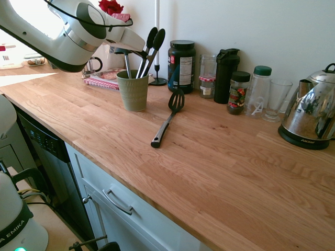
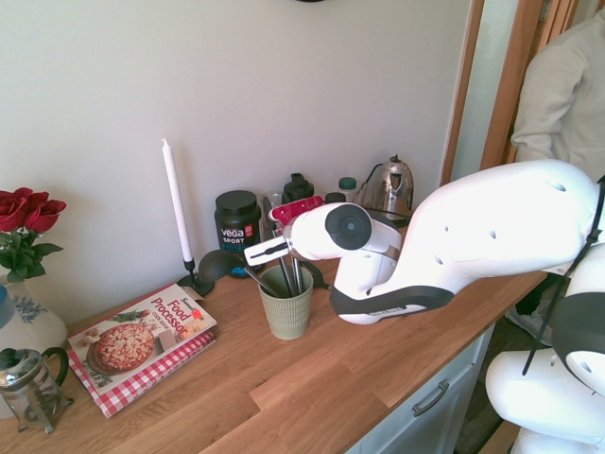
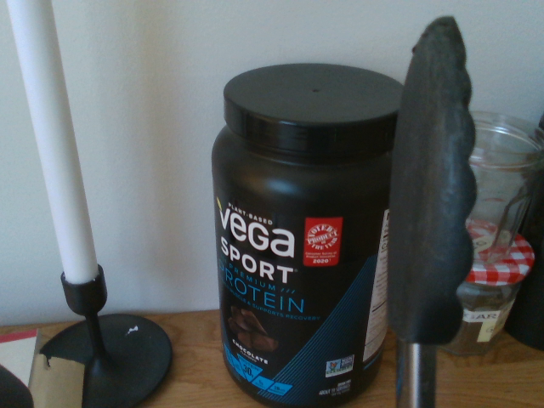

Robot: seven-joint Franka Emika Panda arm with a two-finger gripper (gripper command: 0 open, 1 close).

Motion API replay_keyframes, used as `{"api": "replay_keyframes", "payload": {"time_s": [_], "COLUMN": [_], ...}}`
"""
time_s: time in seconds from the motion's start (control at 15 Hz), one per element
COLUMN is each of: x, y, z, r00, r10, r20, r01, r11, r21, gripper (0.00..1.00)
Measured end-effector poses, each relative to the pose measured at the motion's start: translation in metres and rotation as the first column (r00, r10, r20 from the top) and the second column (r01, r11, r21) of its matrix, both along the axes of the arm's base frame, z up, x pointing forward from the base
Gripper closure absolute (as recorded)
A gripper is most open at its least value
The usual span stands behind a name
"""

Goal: Put the tongs back in the holder

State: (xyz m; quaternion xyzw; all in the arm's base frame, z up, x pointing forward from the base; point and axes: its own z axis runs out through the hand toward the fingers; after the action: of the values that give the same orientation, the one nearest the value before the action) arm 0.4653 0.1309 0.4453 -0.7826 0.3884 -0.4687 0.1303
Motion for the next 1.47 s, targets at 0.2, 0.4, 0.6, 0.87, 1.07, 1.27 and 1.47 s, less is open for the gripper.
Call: {"api": "replay_keyframes", "payload": {"time_s": [0.2, 0.4, 0.6, 0.87, 1.07, 1.27, 1.47], "x": [-0.002, -0.005, -0.007, -0.022, -0.039, -0.056, -0.082], "y": [-0.001, 0.000, -0.002, -0.003, -0.012, -0.046, -0.086], "z": [-0.004, -0.008, 0.003, 0.054, 0.097, 0.108, 0.107], "r00": [1.000, 1.000, 1.000, 1.000, 1.000, 0.969, 0.888], "r10": [-0.001, 0.001, 0.000, 0.002, 0.007, 0.005, -0.010], "r20": [-0.007, -0.016, -0.001, 0.008, -0.029, -0.246, -0.459], "r01": [0.001, -0.001, 0.000, -0.002, -0.005, 0.011, 0.021], "r11": [1.000, 1.000, 1.000, 0.999, 0.997, 0.998, 1.000], "r21": [-0.003, -0.004, 0.005, 0.041, 0.072, 0.060, 0.019], "gripper": [0.00, 0.00, 0.00, 0.00, 0.00, 0.00, 0.00]}}
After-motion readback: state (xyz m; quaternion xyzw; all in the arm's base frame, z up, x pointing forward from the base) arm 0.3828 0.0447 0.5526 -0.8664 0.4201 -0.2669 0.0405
